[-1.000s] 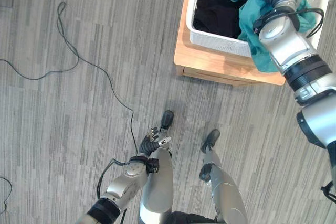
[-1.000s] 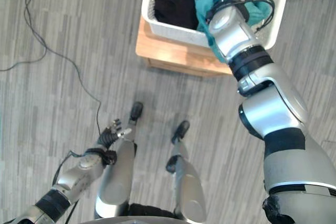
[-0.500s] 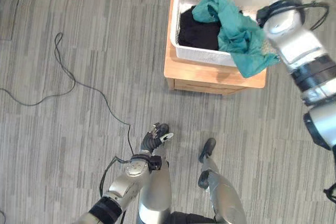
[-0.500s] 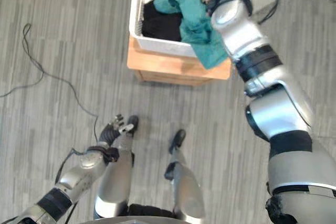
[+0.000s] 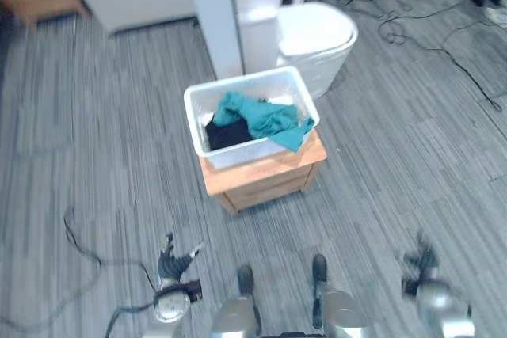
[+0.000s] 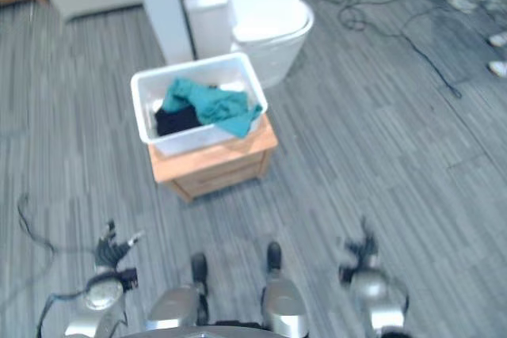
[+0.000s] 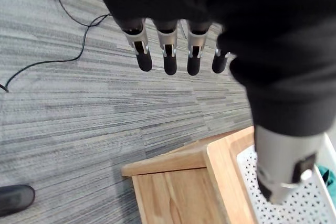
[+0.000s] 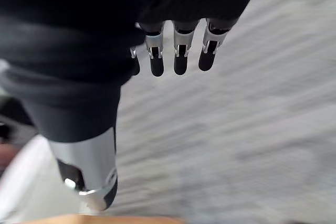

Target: Tidy up the quilt and then pick up the clothes from the bed and put them into the laundry hamper.

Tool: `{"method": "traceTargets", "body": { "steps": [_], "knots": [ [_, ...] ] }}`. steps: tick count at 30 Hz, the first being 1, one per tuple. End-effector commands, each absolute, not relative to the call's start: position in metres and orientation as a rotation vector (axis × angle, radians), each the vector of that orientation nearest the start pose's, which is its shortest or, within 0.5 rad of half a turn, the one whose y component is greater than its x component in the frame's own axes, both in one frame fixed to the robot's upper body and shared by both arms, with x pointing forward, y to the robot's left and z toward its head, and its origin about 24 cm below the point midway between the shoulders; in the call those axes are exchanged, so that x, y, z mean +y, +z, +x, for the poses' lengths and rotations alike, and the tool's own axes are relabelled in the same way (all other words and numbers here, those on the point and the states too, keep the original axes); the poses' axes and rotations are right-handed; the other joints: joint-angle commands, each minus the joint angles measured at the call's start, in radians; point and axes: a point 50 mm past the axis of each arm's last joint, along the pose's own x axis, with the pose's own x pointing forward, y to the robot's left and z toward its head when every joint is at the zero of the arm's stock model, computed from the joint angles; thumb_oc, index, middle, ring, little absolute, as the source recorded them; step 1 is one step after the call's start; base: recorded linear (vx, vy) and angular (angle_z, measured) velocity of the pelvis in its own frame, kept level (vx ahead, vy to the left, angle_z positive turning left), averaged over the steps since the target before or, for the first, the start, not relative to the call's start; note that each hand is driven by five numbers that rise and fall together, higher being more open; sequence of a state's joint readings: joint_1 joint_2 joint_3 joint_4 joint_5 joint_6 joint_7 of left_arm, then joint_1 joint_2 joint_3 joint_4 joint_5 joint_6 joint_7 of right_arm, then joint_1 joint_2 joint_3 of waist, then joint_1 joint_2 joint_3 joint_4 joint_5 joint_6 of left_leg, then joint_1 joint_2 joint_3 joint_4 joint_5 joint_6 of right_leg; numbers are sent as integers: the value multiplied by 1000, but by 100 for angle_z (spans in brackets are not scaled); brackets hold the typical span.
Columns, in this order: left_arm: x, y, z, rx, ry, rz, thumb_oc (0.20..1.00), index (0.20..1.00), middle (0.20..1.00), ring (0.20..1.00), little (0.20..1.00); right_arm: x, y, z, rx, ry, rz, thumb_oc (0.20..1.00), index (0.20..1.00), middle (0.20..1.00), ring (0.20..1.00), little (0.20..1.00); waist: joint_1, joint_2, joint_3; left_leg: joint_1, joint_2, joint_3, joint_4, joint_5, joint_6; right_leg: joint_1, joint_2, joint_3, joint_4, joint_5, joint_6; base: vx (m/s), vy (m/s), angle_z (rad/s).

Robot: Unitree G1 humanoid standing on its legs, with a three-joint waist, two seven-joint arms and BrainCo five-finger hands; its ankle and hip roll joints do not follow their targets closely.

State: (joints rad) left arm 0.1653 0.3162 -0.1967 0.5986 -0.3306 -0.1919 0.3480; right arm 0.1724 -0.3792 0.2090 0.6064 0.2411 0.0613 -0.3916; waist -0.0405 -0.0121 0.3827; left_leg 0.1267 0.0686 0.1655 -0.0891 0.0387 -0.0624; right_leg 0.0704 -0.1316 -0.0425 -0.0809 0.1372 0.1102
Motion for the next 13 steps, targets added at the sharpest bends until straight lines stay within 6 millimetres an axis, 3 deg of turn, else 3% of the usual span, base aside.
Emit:
{"method": "traceTargets", "body": {
  "steps": [1,3,5,7,9,13],
  "knots": [
    [227,-121,126,768,265,167,1000,1000,1000,1000,1000,-255,-105,175,800,-367,-333,1000,1000,1000,1000,1000,61,-16,-77,44,-48,-68,5,-110,27,40,-36,-18,58,-91,82,-28,-39,-19],
    [225,-139,109,919,261,147,1000,1000,1000,1000,1000,-256,-125,154,962,-341,-392,1000,1000,1000,1000,1000,66,-11,-86,60,-52,-70,3,-114,30,57,-37,-18,51,-89,82,-33,-42,-14],
    [221,-162,75,1203,197,183,1000,1000,1000,1000,1000,-248,-152,112,1286,-185,-476,1000,1000,1000,1000,1000,77,0,-107,75,-57,-79,2,-116,32,77,-39,-19,45,-91,81,-66,-49,-4],
    [220,-166,68,1273,154,208,1000,1000,1000,1000,1000,-242,-157,103,1342,-47,-528,1000,1000,1000,1000,1000,82,2,-119,80,-61,-83,2,-121,34,85,-40,-24,42,-92,81,-39,-41,-2],
    [213,-169,67,1295,178,176,1000,1000,1000,1000,1000,-230,-160,105,1349,-93,-417,1000,1000,1000,1000,1000,80,1,-141,100,-67,-82,2,-138,42,101,-41,-31,39,-102,81,37,-49,23],
    [213,-169,68,1314,196,202,1000,1000,1000,1000,1000,-227,-161,103,1368,-128,-358,1000,1000,1000,1000,1000,81,-8,-164,93,-62,-84,2,-139,38,100,-33,-34,34,-109,79,-7,-47,19]
  ]
}}
